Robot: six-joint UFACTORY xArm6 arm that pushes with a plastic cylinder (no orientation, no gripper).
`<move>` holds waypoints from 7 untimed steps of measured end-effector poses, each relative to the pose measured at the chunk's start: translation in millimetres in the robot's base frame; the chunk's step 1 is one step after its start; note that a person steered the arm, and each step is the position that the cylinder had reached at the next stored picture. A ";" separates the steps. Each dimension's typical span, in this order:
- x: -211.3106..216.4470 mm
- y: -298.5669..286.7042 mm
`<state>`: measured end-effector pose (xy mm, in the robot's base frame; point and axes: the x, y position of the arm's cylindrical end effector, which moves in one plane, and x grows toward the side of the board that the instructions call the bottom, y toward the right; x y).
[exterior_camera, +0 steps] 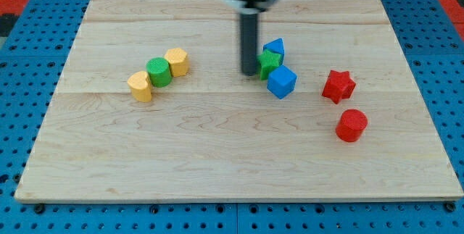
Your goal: Keep green circle and blue triangle in a vertical line
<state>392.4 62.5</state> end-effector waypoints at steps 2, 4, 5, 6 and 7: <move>-33.6 71.9; -47.1 38.2; -94.2 53.3; -112.4 39.7; -77.8 -34.7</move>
<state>314.6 27.8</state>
